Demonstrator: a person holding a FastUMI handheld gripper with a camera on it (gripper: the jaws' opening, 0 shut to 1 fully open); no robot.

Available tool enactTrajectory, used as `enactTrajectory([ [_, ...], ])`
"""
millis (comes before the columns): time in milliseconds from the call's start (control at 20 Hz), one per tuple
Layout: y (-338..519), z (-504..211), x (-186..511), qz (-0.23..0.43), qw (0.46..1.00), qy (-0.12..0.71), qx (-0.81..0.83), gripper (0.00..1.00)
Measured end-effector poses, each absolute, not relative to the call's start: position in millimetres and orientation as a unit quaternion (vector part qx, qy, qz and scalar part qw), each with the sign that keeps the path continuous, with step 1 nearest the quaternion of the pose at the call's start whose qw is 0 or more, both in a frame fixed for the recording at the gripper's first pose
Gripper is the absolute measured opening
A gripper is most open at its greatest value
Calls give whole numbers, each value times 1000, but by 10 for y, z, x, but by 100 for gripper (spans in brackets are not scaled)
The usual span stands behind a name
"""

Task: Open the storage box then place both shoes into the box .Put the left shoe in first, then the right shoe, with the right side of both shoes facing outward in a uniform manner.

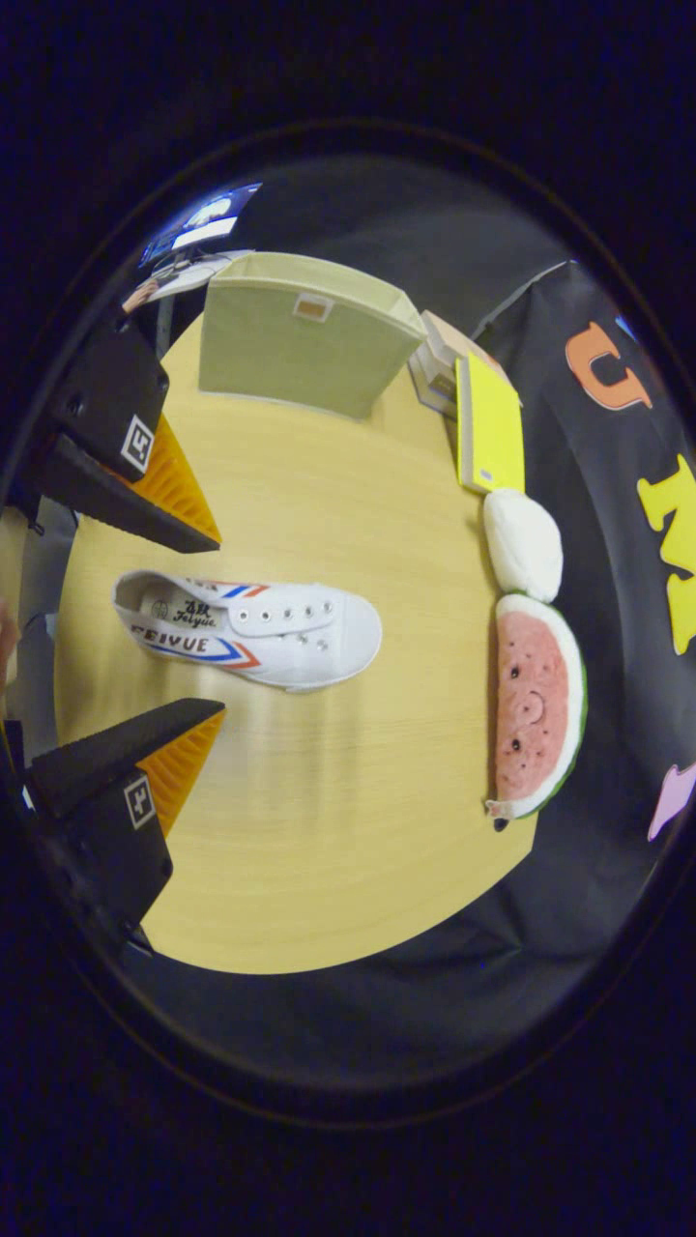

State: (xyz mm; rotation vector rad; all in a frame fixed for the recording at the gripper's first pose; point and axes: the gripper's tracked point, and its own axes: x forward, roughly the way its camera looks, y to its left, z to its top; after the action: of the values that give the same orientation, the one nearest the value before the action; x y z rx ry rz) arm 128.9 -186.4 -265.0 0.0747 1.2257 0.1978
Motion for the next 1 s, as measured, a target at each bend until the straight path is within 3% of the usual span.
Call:
enactTrajectory([
  [350, -1905, -3240, 1307, 101, 762, 639, 18, 93],
  [650, -1815, -3246, 1344, 104, 748, 652, 66, 33],
  [700, -1798, -3209, 1332, 105, 750, 647, 92, 14],
  [800, -1790, -3125, 1330, 100, 755, 637, 117, 6],
  [1000, -1796, -2715, 1390, 94, 780, 603, 137, 6],
])
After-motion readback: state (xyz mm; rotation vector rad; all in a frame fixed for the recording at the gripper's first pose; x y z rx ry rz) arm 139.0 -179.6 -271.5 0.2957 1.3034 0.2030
